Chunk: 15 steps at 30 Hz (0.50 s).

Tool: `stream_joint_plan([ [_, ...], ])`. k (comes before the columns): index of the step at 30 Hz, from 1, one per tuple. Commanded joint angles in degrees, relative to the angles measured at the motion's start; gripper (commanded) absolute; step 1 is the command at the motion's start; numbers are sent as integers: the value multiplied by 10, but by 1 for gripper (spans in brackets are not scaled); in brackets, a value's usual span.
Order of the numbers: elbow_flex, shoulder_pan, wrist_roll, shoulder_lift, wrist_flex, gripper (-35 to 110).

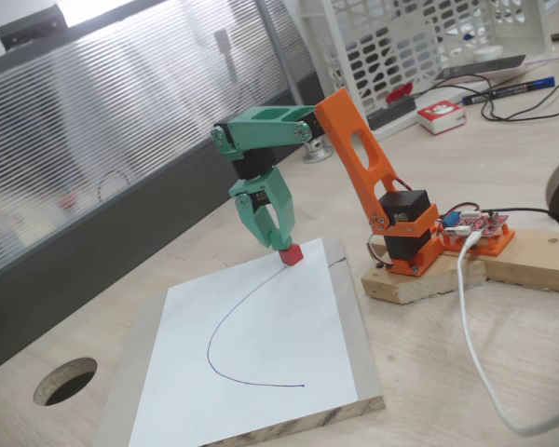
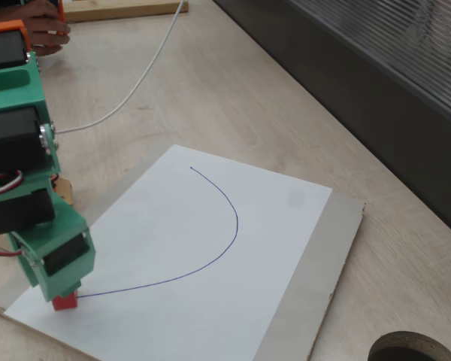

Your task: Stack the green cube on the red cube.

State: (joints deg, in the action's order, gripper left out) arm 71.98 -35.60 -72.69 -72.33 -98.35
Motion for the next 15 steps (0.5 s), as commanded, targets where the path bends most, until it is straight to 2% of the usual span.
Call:
stream_joint_plan([
  [1, 9, -2, -4, -24, 1, 14],
  [15, 10, -3, -4, -24, -3, 14],
])
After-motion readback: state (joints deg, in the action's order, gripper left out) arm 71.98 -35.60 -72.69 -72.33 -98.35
